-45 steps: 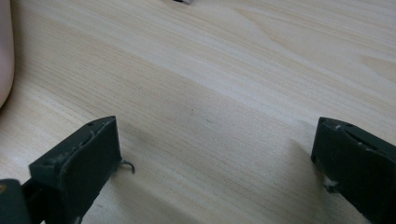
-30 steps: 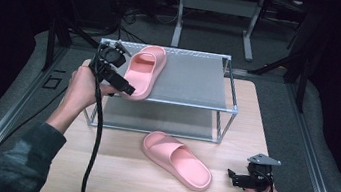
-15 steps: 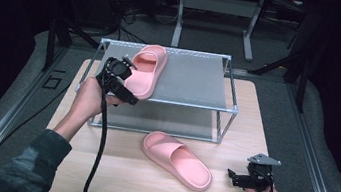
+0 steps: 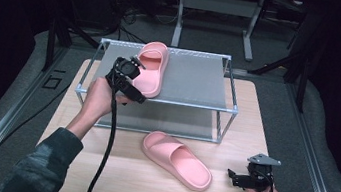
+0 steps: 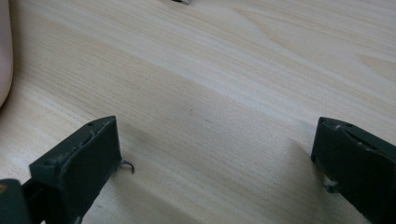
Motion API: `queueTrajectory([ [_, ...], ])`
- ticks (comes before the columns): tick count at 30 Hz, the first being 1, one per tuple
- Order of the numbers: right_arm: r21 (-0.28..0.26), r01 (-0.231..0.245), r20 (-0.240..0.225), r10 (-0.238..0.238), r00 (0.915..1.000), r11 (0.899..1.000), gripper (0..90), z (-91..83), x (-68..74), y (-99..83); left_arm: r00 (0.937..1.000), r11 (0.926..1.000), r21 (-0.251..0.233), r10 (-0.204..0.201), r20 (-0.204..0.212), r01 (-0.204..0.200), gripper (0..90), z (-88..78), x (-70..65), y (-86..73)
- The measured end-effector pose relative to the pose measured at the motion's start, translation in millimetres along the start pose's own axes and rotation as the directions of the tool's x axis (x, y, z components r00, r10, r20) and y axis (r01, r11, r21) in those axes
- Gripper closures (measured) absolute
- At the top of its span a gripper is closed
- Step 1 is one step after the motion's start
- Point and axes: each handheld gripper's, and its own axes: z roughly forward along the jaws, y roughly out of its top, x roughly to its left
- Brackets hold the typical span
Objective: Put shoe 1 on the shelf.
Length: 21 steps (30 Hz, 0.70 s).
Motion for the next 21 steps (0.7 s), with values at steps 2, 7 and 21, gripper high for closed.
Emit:
queueTrajectory([
  [2, -0.001, 0.000, 0.000, 0.000, 1.0000, 1.000, 0.8, 0.0, 0.0, 0.0, 1.0000, 1.0000, 0.000, 0.004, 0.009, -0.004, 25.7, -2.3, -0.2, -1.3],
  [7, -0.001, 0.000, 0.000, 0.000, 1.0000, 1.000, 0.9, 0.0, 0.0, 0.0, 0.9997, 0.9997, -0.017, 0.020, 0.016, -0.019, 20.1, -13.8, -3.3, -7.6],
  [21, 0.000, 0.001, 0.001, -0.001, 1.0000, 1.000, 0.9, 0.0, 0.0, 0.0, 0.9988, 0.9995, -0.023, 0.021, 0.045, -0.020, 14.4, -23.1, -3.0, -53.7],
])
